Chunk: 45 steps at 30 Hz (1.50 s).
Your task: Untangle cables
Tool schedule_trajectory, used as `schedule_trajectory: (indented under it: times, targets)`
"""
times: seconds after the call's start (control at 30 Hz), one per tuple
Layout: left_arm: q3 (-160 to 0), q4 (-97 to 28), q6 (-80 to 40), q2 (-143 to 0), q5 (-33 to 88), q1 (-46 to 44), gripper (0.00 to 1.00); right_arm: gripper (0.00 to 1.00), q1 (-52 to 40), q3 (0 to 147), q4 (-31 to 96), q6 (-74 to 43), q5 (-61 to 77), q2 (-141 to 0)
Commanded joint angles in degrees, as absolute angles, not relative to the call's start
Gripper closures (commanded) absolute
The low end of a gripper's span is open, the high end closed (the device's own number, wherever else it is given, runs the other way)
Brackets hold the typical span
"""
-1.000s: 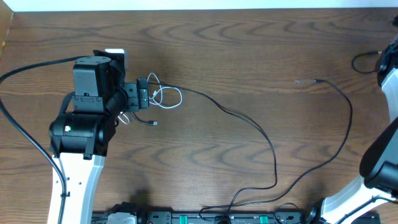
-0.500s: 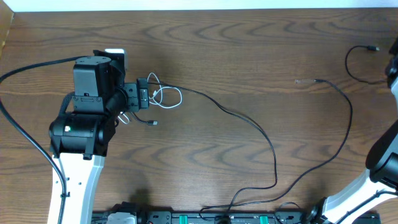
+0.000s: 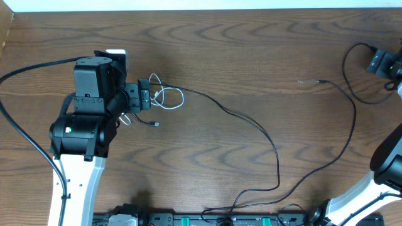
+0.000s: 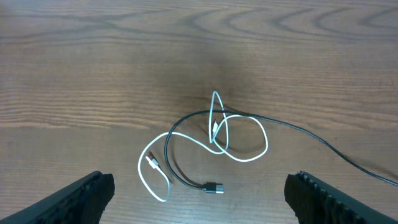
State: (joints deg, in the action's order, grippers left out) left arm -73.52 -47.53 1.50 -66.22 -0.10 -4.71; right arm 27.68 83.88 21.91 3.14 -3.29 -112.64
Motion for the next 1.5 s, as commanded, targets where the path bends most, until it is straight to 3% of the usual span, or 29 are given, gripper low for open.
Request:
schedule_trajectory:
  times: [0.0,0.57,0.8,1.47]
  targets:
    - [-74.0,-47.5,1.8,-66.2,0.0,-4.7,0.08,0.01,26.8,84.7,25.4,2.6,-0.9,-108.7]
    - [-74.0,-47.5,1.8,-66.2,0.0,-4.7,0.08,0.01,26.5,84.7,39.5,1.4,-0.8,-88.7]
    - [-74.0,-47.5,1.8,-66.2,0.0,-4.7,0.08,0.01,26.5,84.6,39.1,1.3,12.2,-91.9]
    - [-74.0,-47.5,1.8,-66.2,0.0,-4.7,0.08,0.01,20.9,84.6,30.0,-0.4,16.7,-113.3]
